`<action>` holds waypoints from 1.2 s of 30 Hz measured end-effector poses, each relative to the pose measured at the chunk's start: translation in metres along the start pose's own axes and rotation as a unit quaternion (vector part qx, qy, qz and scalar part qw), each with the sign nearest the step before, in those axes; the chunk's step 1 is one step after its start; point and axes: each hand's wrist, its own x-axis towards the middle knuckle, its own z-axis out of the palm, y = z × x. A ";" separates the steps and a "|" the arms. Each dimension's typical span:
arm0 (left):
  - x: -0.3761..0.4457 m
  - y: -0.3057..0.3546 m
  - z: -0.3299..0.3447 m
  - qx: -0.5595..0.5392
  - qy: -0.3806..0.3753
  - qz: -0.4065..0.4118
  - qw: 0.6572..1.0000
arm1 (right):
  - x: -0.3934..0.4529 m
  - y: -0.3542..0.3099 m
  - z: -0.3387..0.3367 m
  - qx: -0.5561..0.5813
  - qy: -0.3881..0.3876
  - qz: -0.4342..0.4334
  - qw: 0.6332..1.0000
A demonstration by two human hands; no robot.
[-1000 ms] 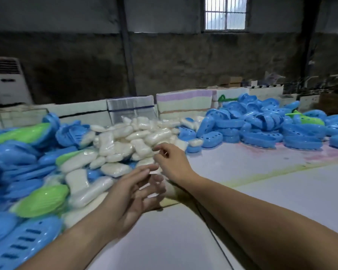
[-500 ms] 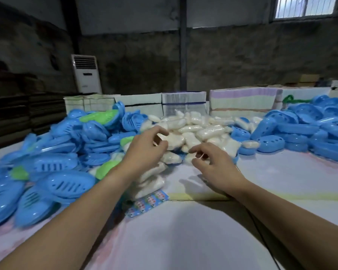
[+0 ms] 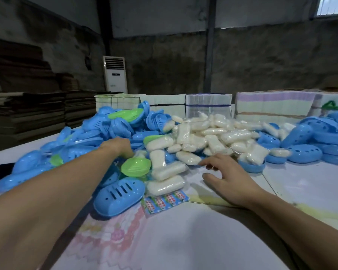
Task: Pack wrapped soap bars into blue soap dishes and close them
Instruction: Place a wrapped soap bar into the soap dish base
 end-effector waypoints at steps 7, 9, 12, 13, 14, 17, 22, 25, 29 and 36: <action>0.003 0.001 0.003 -0.026 -0.001 0.006 1.000 | 0.000 0.002 -0.002 0.007 0.008 -0.012 1.000; 0.000 0.003 0.001 -0.060 0.008 -0.001 0.998 | 0.000 0.002 -0.003 0.012 0.010 -0.006 1.000; -0.003 0.003 0.006 -0.139 0.064 -0.030 0.988 | 0.000 0.002 -0.003 0.014 0.014 -0.002 1.000; -0.004 0.004 0.008 -0.177 0.083 -0.033 0.980 | 0.000 0.002 -0.003 0.017 0.014 -0.001 1.000; -0.006 0.006 0.008 -0.218 0.101 -0.028 0.970 | 0.000 0.002 -0.003 0.020 0.016 -0.001 1.000; -0.015 0.023 0.007 -0.290 0.175 0.018 0.941 | 0.000 0.003 -0.004 0.029 0.020 0.009 0.999; -0.038 0.069 0.005 -0.351 0.259 0.120 0.892 | 0.000 0.003 -0.005 0.044 0.017 0.027 0.999; -0.062 0.100 -0.001 -0.502 0.243 0.155 0.815 | 0.000 0.003 -0.007 0.061 0.028 0.038 0.997; -0.091 0.134 0.003 -0.702 0.150 0.131 0.684 | 0.000 0.010 -0.010 0.080 0.075 0.074 0.991; -0.125 0.143 0.003 -0.895 -0.125 0.069 0.424 | 0.004 0.039 -0.030 -0.070 0.175 0.180 0.965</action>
